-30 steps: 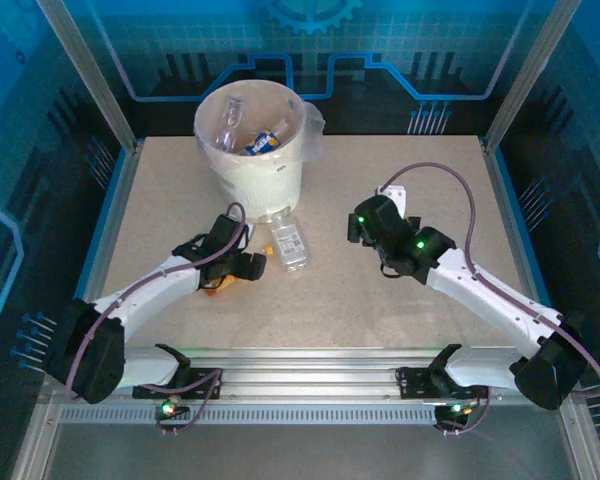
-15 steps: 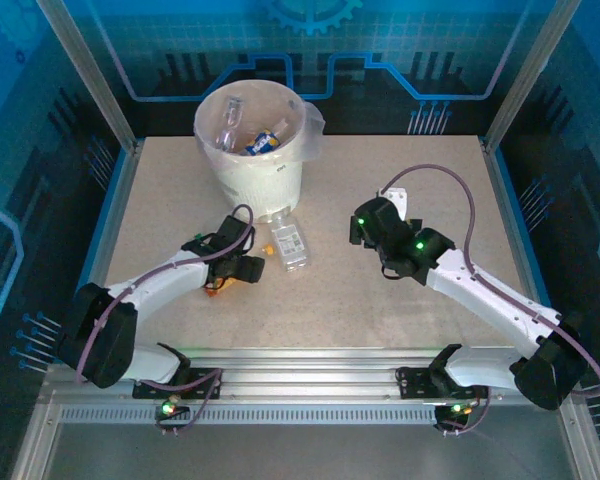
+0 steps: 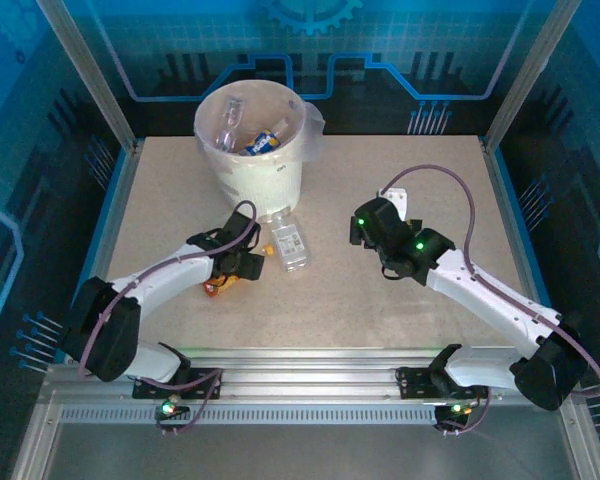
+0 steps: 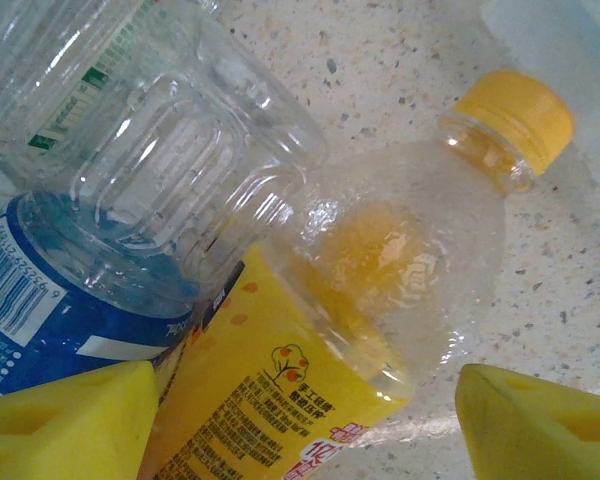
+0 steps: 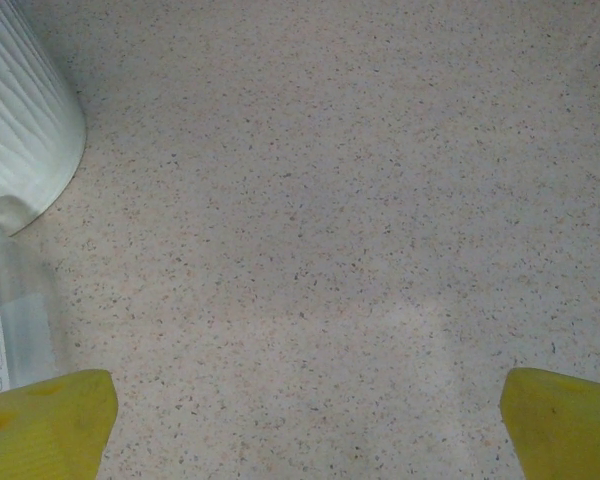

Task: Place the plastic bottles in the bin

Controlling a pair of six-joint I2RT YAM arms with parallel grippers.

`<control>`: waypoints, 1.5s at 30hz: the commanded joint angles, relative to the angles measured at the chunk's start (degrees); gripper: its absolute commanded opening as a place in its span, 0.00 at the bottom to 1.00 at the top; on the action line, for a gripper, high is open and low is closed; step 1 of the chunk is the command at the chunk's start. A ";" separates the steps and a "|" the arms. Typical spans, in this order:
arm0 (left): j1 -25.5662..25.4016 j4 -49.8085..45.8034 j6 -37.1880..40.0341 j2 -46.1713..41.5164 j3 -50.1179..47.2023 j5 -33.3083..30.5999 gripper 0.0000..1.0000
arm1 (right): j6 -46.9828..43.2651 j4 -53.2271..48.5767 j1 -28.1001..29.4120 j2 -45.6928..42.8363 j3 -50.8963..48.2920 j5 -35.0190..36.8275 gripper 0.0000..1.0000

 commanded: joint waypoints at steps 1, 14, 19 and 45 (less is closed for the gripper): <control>-0.49 -2.73 -1.32 1.78 1.93 -1.23 0.80 | 1.02 -0.16 -0.93 -1.05 -0.52 1.48 1.00; -2.39 -5.78 -2.22 5.39 5.06 0.01 0.79 | 0.93 -0.03 -1.02 -1.53 -1.05 1.71 1.00; -3.66 -7.49 -4.48 6.63 6.33 0.94 0.75 | 0.85 -0.17 -1.10 -1.66 -1.14 1.78 1.00; -5.38 -9.81 -11.09 13.63 8.62 0.60 0.59 | 0.14 0.11 -1.55 -1.55 -1.13 1.76 1.00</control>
